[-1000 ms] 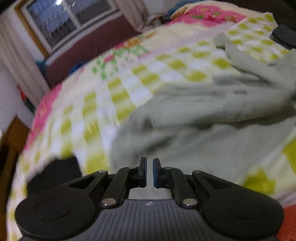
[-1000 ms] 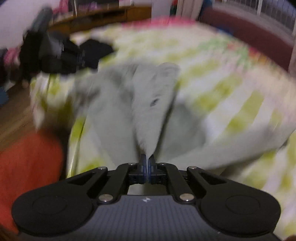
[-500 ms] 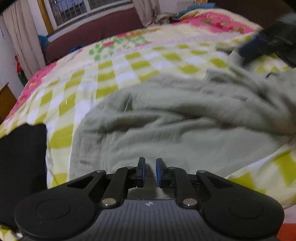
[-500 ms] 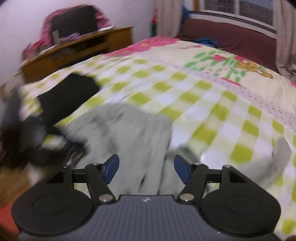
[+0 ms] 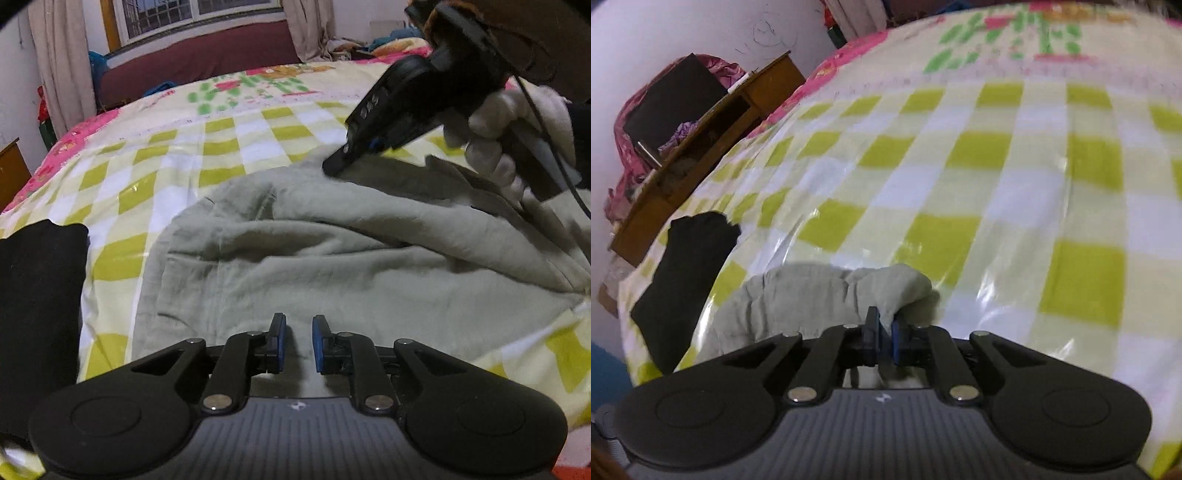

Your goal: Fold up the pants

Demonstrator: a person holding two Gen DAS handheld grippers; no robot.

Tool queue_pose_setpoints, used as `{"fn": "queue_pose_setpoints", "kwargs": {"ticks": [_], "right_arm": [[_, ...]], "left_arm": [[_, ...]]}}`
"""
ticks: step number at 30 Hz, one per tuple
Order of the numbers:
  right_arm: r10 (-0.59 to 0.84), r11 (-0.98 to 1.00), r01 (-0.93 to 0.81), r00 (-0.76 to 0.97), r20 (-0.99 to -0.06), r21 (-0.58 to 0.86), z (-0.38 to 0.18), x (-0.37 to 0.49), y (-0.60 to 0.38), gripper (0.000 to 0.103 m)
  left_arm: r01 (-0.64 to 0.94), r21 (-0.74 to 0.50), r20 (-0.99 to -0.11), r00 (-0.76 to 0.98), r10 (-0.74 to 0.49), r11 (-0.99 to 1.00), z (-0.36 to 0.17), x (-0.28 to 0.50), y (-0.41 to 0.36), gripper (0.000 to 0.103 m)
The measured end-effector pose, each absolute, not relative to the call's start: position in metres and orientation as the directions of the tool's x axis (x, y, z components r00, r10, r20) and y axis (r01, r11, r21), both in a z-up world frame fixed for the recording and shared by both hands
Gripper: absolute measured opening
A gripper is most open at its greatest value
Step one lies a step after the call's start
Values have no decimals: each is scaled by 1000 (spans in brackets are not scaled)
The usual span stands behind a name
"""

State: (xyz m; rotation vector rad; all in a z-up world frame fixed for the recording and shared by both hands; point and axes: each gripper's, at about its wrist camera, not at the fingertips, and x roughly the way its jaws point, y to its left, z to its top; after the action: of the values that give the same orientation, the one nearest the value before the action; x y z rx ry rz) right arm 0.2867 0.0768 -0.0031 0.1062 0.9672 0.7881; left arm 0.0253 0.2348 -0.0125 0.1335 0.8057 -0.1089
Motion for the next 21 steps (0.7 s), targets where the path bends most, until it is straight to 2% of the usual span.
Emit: {"fn": "queue_pose_setpoints", "kwargs": {"ticks": [4,8,11,15,18,21], "right_arm": [[651,747,-537,474,-593,392,53,308,78,7],[655,736,-621,551,-517,269,95,295,102,7],[664,665,-737,507,-550,122,92,246,132,7],[649,554,-832,435,-624,-4,48,164,159,7],[635,524,-852,382,-672,11,12,128,181,7],[627,537,-844,398,-670,2,-5,109,197,7]], "left_arm": [[117,86,-695,718,-24,989,-9,33,240,32],[48,118,-680,731,46,992,-8,46,254,33],[-3,91,-682,729,64,996,-9,46,269,34],[-67,80,-687,720,103,995,-10,24,288,35],[-105,69,-696,707,124,992,-12,3,297,37],[-124,62,-697,704,132,990,-12,-16,301,39]]}}
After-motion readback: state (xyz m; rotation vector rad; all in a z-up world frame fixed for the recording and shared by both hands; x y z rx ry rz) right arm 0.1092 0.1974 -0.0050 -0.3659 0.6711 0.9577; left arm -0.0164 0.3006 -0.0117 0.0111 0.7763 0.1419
